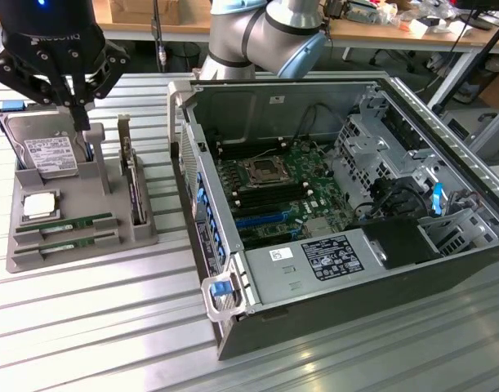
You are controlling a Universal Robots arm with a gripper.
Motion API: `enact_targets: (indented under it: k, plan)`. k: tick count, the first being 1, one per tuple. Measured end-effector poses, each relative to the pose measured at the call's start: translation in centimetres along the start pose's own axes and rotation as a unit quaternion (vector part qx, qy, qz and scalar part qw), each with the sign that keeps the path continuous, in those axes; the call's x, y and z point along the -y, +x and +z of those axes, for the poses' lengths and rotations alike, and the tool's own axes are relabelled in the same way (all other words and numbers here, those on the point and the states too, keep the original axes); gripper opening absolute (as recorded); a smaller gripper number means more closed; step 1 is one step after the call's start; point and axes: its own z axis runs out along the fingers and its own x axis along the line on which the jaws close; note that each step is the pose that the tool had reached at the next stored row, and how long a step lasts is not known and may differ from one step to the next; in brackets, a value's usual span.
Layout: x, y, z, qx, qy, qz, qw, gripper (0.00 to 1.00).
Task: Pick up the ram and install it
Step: 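Pick up the ram and move it above insertion slot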
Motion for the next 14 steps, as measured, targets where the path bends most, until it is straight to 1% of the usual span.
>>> enact_targets:
  k: [1,2,3,4,5,7,8,11,12,13,14]
  plan:
    - [0.00,0.00,0.01,-0.0014,0.0000,-0.030,0.9995,0.11]
    - [0.00,0.00,0.02,-0.0025,0.0003,-0.054,0.9985,0.11]
    - [0.00,0.00,0.03,-0.0034,0.0006,-0.073,0.9974,0.11]
    - [0.00,0.00,0.04,-0.0043,0.0007,-0.093,0.9957,0.11]
    - [0.00,0.00,0.05,-0.0053,0.0010,-0.113,0.9936,0.11]
    - [0.00,0.00,0.07,-0.0075,0.0020,-0.157,0.9876,0.11]
    - [0.00,0.00,0.07,-0.0081,0.0023,-0.169,0.9856,0.11]
    - [0.00,0.00,0.08,-0.0107,0.0038,-0.220,0.9754,0.11]
    - [0.01,0.00,0.09,-0.0117,0.0044,-0.238,0.9712,0.11]
    - [0.00,0.00,0.09,-0.0121,0.0048,-0.246,0.9692,0.11]
    - [0.00,0.00,0.09,-0.0127,0.0052,-0.256,0.9666,0.11]
